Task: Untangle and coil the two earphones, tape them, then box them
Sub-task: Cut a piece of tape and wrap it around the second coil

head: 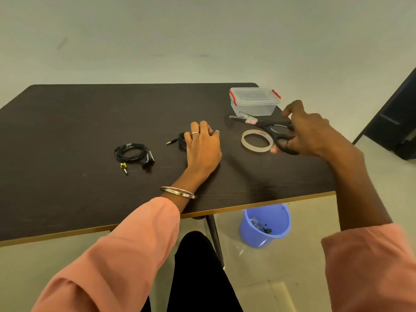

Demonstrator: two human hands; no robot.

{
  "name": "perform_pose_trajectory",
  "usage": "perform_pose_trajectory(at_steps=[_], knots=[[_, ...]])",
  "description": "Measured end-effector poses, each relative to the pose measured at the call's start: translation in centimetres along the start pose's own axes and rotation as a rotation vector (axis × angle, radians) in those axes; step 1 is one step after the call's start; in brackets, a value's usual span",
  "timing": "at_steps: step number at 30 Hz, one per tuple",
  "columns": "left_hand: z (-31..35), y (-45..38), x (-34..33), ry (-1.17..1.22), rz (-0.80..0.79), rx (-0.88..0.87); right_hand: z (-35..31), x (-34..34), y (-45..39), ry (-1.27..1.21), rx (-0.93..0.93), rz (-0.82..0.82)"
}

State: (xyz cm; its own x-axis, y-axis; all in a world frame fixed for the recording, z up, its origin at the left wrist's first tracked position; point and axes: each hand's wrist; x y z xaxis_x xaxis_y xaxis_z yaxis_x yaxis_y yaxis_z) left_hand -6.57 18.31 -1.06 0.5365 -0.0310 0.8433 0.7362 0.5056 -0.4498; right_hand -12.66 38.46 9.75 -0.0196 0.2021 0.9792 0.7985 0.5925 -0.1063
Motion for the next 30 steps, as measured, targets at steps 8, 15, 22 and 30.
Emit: perform_pose_trajectory(at_steps=[8, 15, 22, 30], knots=[[-0.1, 0.1, -0.1, -0.011, 0.016, -0.023, -1.7, 0.7, 0.6, 0.353, 0.154, -0.087], [0.0, 0.3, 0.1, -0.001, 0.047, -0.034, -4.2, 1.1, 0.1, 0.557, 0.207, -0.11], [0.0, 0.3, 0.3, -0.009, 0.059, -0.059, -5.2, 1.1, -0.6, 0.645, 0.216, -0.073], [0.0, 0.3, 0.2, 0.001, 0.049, -0.075, -4.7, 0.3, -1.1, 0.689, 0.209, 0.013]])
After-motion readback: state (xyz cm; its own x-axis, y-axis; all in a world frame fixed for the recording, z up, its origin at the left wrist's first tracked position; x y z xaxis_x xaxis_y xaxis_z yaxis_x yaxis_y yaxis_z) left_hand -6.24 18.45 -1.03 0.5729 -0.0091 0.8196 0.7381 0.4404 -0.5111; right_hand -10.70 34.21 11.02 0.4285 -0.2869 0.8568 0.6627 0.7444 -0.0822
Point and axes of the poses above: each hand's wrist, its own y-axis away from the middle knuckle, its own x-axis out of the back of the hand, z = x × y, and after that the axes turned 9 degrees about x, right-handed
